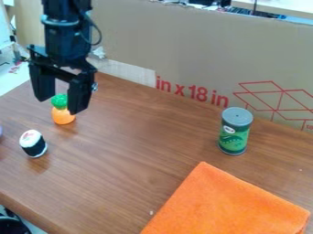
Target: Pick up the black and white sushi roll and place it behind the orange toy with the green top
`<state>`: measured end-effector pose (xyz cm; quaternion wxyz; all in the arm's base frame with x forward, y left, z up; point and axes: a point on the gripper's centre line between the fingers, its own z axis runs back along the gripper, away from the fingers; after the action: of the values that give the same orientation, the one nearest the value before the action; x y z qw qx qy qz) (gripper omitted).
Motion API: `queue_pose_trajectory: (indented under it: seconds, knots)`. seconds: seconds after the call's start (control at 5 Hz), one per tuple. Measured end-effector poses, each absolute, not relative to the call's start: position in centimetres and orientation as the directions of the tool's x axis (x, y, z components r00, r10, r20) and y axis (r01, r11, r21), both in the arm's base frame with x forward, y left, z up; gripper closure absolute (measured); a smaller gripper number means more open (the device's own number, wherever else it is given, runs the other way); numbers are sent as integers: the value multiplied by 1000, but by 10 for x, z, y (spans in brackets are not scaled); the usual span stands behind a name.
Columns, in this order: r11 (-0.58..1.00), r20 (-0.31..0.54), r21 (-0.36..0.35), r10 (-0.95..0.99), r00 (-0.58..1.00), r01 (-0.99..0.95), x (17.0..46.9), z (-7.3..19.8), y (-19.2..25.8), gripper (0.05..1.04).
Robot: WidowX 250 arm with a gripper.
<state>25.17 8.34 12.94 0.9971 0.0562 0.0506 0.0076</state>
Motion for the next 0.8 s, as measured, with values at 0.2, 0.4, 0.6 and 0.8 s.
queue_pose_trajectory:
  seconds: [0.2,0.4,0.6,0.8]
  knots:
    - [989,-14,136,68,998,-65,249,128,98,82]
    - [983,34,103,152,988,-154,240,113,118,82]
    - [969,47,111,215,975,-219,238,104,132,82]
    - [958,-4,119,263,965,-261,232,89,144,82]
